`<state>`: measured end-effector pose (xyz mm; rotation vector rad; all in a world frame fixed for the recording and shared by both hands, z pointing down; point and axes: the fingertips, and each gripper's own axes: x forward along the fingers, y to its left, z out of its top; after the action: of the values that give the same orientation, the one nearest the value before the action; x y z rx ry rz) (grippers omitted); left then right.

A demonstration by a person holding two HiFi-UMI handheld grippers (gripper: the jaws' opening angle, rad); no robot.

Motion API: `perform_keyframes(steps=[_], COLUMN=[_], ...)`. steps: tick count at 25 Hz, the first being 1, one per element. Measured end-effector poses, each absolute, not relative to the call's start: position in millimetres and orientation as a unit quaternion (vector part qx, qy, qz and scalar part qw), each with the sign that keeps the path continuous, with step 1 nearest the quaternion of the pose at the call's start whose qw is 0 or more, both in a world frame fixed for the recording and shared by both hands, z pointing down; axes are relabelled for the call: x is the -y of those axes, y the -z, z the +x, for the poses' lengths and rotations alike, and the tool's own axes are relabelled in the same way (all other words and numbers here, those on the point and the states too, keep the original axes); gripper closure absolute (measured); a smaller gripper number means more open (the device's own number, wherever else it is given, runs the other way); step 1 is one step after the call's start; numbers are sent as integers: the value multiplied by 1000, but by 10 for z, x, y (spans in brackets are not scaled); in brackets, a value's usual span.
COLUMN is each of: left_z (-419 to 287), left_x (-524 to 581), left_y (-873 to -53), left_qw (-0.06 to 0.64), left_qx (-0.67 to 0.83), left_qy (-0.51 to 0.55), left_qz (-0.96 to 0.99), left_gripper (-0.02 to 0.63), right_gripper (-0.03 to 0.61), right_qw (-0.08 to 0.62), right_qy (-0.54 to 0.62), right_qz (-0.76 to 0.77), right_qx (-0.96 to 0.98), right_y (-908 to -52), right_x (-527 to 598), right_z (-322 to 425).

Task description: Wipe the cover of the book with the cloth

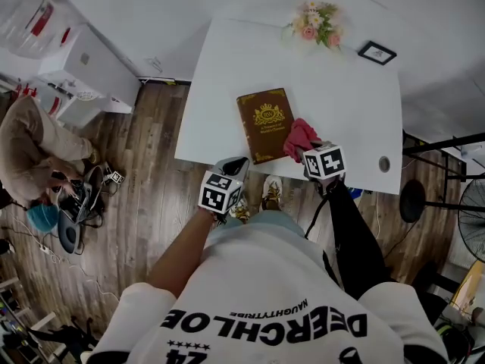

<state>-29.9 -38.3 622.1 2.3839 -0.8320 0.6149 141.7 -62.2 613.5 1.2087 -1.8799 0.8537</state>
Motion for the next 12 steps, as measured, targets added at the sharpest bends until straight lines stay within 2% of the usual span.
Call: perform_keyframes(steps=[6,12], left_z=[-318,-386], left_x=[387,390], left_y=[-6226,-6207], left_qw=[263,259], left_qx=[305,305], left_qy=[-229,-229], left_qz=[886,887], left_gripper=[563,563], right_gripper=[477,477], right_qw=[363,339], right_qy=[-311,-276], right_qz=[472,391], right_qx=[741,810], right_y=[-6058,-5794], right_x=[606,424], right_z=[1395,574])
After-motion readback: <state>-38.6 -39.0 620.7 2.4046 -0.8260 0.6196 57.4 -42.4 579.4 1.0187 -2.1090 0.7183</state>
